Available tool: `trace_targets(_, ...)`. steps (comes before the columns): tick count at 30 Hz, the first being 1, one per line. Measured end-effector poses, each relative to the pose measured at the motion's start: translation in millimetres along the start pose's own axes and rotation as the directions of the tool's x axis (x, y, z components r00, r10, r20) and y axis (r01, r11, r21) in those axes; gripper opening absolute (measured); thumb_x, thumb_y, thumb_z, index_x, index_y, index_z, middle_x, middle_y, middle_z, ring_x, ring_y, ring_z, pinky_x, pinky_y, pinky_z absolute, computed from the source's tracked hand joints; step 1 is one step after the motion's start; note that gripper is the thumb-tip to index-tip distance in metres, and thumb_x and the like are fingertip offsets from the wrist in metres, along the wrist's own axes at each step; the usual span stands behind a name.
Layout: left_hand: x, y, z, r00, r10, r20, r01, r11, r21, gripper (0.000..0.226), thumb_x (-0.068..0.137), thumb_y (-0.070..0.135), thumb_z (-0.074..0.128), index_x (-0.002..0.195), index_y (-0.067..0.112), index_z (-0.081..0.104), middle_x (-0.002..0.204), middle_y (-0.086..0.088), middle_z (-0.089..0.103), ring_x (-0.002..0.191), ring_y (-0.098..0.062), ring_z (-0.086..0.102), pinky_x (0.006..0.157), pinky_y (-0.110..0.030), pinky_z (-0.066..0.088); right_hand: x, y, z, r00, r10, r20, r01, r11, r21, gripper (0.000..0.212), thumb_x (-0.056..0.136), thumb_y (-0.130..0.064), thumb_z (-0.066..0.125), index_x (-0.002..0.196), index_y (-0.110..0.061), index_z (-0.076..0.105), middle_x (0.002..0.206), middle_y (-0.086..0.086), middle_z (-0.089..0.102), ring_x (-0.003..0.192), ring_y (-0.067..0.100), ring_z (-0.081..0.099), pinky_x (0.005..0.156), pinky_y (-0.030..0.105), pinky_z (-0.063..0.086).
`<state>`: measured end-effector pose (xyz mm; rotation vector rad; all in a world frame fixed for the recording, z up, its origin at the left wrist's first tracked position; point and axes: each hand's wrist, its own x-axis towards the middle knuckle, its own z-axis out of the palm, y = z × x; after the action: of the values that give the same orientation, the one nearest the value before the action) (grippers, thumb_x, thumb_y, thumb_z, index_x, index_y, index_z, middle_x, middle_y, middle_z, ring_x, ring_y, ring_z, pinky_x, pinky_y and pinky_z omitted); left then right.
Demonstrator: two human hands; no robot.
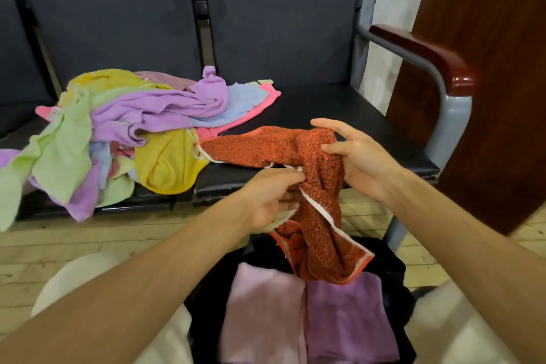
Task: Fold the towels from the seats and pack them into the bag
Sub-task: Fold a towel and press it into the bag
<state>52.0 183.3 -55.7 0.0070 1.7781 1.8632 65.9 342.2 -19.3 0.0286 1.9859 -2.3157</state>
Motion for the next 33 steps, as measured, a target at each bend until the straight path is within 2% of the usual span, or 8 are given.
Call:
trace_targets(3,-10,0,-2,0.996,0.079,-0.036,-0.080,0.996,-0.027,0.015,0.098,0.012,0.049,0.086,0.017,0.057,0.086,-0.005,0.064,0.078,-0.018,0.060,0.091,-0.041,0.050,-5,3,3,1.000,-0.016,0.002,0.016,0.999,0.045,0.046,0.090,0.011,0.047,0.117,-0.022,0.065,0.110,0.012,0.068,0.092,0.023,0.066,0.079,0.035,0.055)
trace_targets(8,-22,7,-12,0.986,0.140,-0.086,-0.155,0.966,-0.206,0.023,0.101,0.010,0.032,0.096,0.016,0.053,0.089,-0.006,0.062,0.081,-0.020,0.059,0.081,-0.036,0.049,-16,2,-5,0.990,-0.054,-0.133,0.072,0.988,0.134,0.046,0.082,0.013,0.058,0.113,-0.020,0.068,0.106,0.009,0.070,0.086,0.021,0.069,0.071,0.031,0.057)
trace_targets(12,-29,6,-30,0.953,0.208,-0.219,-0.251,0.948,-0.193,0.029,0.100,0.012,0.029,0.096,0.017,0.057,0.095,-0.008,0.064,0.083,-0.021,0.060,0.079,-0.035,0.047,-29,7,-21,0.983,-0.103,-0.153,0.080,0.985,-0.150,0.052,0.080,0.012,0.063,0.109,-0.030,0.070,0.115,0.008,0.068,0.102,0.026,0.067,0.094,0.043,0.053)
trace_targets(16,-38,5,-36,0.950,0.145,-0.277,-0.194,0.968,-0.160,0.023,0.101,0.020,0.039,0.104,0.013,0.061,0.100,-0.008,0.069,0.088,-0.021,0.065,0.089,-0.037,0.050,-38,11,-26,0.996,0.018,-0.086,-0.050,0.916,-0.399,0.055,0.085,0.012,0.051,0.113,-0.033,0.068,0.123,0.008,0.062,0.109,0.028,0.063,0.096,0.048,0.053)
trace_targets(21,-69,1,-42,0.985,0.168,0.031,-0.170,0.980,0.099,0.016,0.093,0.008,0.056,0.104,0.007,0.067,0.098,-0.008,0.073,0.084,-0.017,0.070,0.077,-0.027,0.056,-59,3,-23,0.987,0.146,0.063,-0.123,0.953,-0.278,0.056,0.083,0.013,0.038,0.110,-0.022,0.072,0.113,0.012,0.070,0.093,0.028,0.068,0.072,0.034,0.058)
trace_targets(26,-79,18,-49,0.936,0.317,0.152,-0.287,0.939,-0.192,0.025,0.082,0.013,0.059,0.104,0.001,0.062,0.091,-0.010,0.067,0.078,-0.017,0.066,0.075,-0.028,0.056,-70,-13,-25,0.987,-0.026,0.160,0.025,1.000,0.006,0.051,0.071,0.005,0.039,0.093,-0.019,0.078,0.105,0.008,0.072,0.094,0.024,0.066,0.082,0.031,0.055)
trace_targets(30,-74,28,-56,0.928,0.373,0.021,-0.348,0.883,-0.316,0.033,0.093,0.016,0.050,0.121,-0.001,0.058,0.101,-0.010,0.069,0.086,-0.017,0.067,0.080,-0.029,0.056,-68,-20,-27,0.995,-0.101,0.008,0.095,0.960,0.264,0.044,0.078,0.001,0.043,0.102,-0.018,0.074,0.102,0.008,0.071,0.084,0.018,0.069,0.074,0.028,0.057)
trace_targets(33,-70,30,-66,0.938,0.326,-0.114,-0.345,0.905,-0.249,0.021,0.099,0.018,0.046,0.106,0.007,0.063,0.086,-0.004,0.073,0.074,-0.013,0.069,0.067,-0.025,0.058,-57,-14,-36,0.973,-0.086,-0.212,0.065,0.993,-0.103,0.034,0.093,0.000,0.044,0.108,-0.018,0.069,0.105,0.009,0.068,0.081,0.013,0.063,0.076,0.025,0.049)
